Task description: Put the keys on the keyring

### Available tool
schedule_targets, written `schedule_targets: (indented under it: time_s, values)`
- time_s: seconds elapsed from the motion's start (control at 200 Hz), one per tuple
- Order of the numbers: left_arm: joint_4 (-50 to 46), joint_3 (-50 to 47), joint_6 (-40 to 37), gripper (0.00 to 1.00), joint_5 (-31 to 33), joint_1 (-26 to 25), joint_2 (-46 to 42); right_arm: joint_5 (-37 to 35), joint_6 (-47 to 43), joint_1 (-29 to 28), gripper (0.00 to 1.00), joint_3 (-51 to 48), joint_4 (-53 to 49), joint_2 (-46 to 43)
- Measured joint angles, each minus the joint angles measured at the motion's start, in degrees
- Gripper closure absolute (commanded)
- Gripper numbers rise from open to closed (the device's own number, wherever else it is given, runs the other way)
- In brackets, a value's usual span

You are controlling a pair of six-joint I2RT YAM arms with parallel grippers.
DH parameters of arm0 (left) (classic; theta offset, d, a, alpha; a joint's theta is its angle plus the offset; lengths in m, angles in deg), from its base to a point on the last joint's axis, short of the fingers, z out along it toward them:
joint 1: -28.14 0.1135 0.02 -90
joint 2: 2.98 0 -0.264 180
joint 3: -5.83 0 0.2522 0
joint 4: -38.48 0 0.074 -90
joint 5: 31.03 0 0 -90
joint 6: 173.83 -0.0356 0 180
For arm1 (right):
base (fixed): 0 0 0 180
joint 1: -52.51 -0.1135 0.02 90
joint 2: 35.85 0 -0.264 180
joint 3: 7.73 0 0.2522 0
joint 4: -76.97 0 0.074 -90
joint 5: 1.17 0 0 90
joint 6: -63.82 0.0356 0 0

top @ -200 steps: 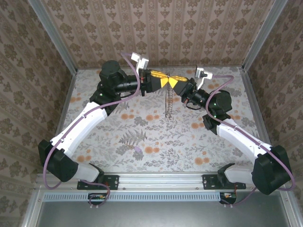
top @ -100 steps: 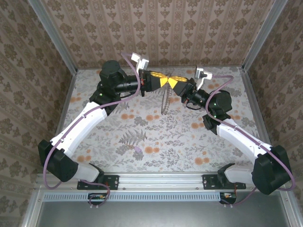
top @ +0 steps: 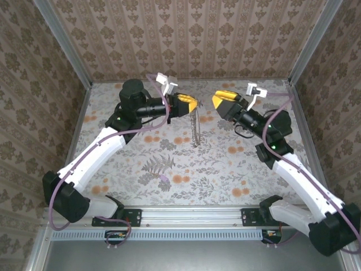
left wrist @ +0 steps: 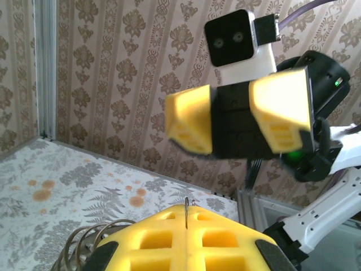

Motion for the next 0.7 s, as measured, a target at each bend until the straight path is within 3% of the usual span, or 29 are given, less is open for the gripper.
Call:
schedule_targets:
  time_s: [0.215,0.7]
  values:
    - [1.9,-3.8,-4.6,1.00,-0.1,0.4,-3.1,-2.2,-0.1,3.4,0.46,-6.2,-8.4,-6.8]
    - [2.0,-3.8,-9.6,1.00,-0.1,0.4,-3.7,-2.6,0.2,4.6,0.43,-14.8,-16.5,-8.3]
